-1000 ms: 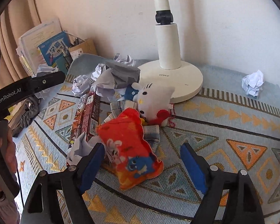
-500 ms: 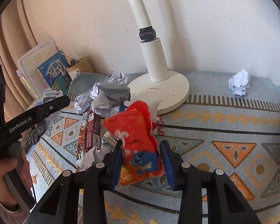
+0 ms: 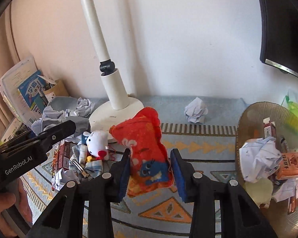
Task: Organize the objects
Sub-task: 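Carry the paper ball and red bag to the glass bowl and open both grippers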
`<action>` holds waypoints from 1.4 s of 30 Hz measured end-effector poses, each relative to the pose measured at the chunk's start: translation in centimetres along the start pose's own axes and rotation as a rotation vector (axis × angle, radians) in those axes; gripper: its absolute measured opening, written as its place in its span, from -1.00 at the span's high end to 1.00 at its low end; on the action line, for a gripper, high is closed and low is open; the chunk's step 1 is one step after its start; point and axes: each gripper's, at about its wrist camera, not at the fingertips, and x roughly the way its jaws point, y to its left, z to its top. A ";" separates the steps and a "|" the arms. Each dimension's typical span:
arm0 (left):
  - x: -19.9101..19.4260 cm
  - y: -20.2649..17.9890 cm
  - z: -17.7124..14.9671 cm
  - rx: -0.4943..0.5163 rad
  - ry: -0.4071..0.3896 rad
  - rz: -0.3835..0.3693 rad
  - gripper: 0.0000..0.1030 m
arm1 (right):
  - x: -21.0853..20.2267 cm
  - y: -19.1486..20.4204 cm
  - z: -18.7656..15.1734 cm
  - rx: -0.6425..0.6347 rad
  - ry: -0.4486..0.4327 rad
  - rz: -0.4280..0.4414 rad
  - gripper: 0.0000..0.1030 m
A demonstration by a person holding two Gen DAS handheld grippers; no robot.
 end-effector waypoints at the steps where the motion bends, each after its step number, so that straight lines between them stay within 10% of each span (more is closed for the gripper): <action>1: 0.2 -0.9 0.2 0.009 0.000 -0.013 -0.03 | -0.3 -0.7 0.3 0.003 -0.003 -0.010 0.25; 20: 4.2 -18.0 0.3 0.205 0.036 -0.196 -0.03 | -5.1 -14.3 1.4 0.127 -0.023 -0.204 0.26; 42: 5.3 -23.6 0.2 0.251 0.039 -0.296 -0.03 | -7.4 -20.5 0.3 0.242 -0.038 -0.267 0.25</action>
